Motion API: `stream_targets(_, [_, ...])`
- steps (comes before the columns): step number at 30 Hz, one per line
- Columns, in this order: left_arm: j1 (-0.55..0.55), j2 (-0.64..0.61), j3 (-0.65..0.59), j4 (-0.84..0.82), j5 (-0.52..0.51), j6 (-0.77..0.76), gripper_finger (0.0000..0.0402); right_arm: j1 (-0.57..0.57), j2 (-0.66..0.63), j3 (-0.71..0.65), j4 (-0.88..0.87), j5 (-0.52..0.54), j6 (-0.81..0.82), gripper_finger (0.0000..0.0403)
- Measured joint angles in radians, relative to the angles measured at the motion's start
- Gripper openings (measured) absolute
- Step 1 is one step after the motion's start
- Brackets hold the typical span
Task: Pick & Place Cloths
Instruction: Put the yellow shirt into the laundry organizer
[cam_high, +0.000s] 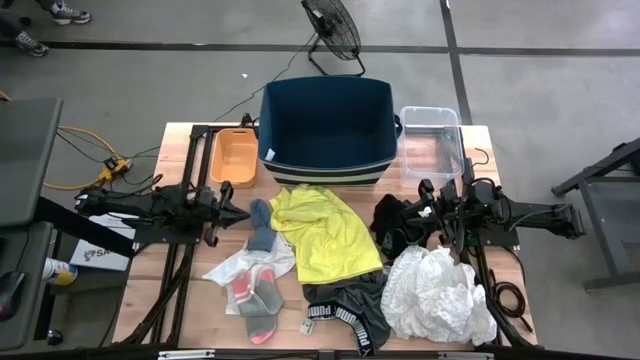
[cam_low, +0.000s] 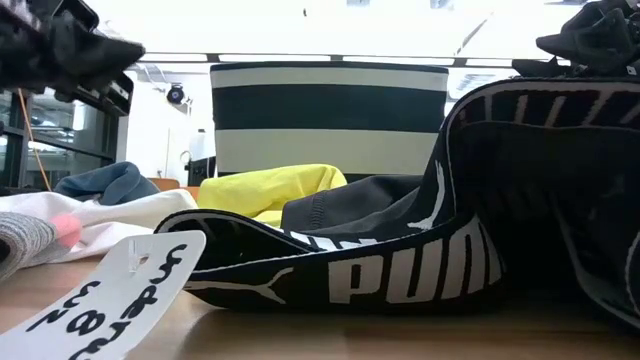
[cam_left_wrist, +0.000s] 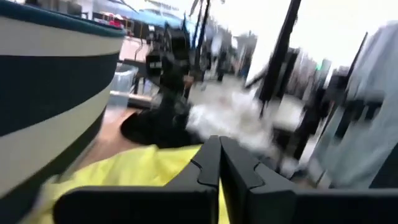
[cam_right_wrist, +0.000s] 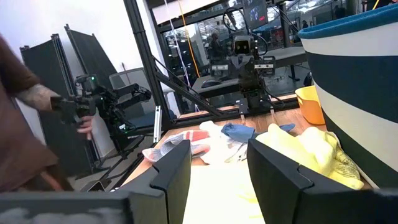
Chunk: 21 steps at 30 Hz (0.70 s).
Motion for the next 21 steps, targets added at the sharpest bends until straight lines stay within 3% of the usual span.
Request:
stream_targets(2, [0.000,0.000,0.000,0.057,-0.003,-0.109,0.0000,0.000,0.000,0.000,0.000,0.000,0.000,0.0149])
stream_targets(5, [0.000,0.000,0.002,0.151,-0.030,-0.152,0.0000,0.000,0.000,0.000,0.000,0.000,0.000,0.0149])
stream_targets(13, [0.000,0.089,0.144,0.176,-0.083,-0.015,0.0000,0.000,0.000,0.000,0.000,0.000,0.000,0.0149])
stream_targets(21, [0.000,0.301,0.279,0.165,-0.083,0.078,0.0000,0.000,0.000,0.000,-0.004,0.000,0.000,0.0149])
